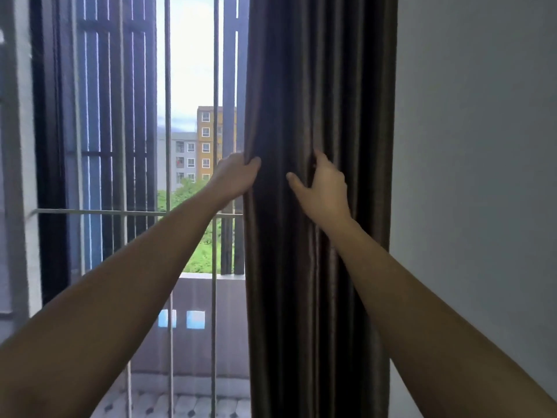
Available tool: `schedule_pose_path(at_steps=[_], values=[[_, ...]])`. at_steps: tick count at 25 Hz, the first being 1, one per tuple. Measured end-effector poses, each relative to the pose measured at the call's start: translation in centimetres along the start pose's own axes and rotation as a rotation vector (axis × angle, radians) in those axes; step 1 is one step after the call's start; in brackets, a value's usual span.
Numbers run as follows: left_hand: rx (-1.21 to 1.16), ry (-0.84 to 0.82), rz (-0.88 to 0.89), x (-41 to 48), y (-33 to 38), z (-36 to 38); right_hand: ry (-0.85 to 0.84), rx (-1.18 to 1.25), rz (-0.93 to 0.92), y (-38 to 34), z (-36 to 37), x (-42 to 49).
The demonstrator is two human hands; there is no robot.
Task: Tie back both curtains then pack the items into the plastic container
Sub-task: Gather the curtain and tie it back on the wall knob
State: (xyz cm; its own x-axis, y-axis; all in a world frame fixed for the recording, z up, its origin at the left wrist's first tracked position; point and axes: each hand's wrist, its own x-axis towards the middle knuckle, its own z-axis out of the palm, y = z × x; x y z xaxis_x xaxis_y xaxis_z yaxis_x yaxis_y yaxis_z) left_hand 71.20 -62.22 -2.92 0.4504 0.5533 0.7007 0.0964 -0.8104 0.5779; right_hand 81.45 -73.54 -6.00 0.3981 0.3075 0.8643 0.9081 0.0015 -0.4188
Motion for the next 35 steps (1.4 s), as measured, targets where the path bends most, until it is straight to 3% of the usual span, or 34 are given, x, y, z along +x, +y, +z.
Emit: schedule_pose_path(at_steps=[3, 10, 17, 20, 25, 32, 35], values=[[0.208, -0.091, 0.023, -0.9, -2.0, 2.0, 0.030, -0.109, 0.006, 0.7, 1.7, -2.0], [0.272, -0.383, -0.028, -4.9, -7.5, 8.3, -0.109, -0.282, 0.167, 7.4, 5.8, -14.1], [0.352, -0.487, 0.028, -5.7, -6.2, 7.1, -0.131, -0.177, 0.182, 8.5, 8.7, -18.1], [0.484, -0.388, 0.073, -6.1, -7.2, 5.8, -0.168, -0.086, 0.184, 7.3, 9.0, -18.4], [0.307, -0.403, 0.023, -6.9, -8.5, 5.3, -0.183, -0.280, 0.188, 6.1, 10.2, -18.3], [0.071, -0.609, -0.061, -7.3, -8.1, 4.7, -0.250, -0.296, 0.249, 6.3, 11.3, -20.1], [0.039, -0.591, -0.078, -7.6, -8.3, 5.7, -0.276, -0.270, 0.232, 6.6, 11.7, -21.5]])
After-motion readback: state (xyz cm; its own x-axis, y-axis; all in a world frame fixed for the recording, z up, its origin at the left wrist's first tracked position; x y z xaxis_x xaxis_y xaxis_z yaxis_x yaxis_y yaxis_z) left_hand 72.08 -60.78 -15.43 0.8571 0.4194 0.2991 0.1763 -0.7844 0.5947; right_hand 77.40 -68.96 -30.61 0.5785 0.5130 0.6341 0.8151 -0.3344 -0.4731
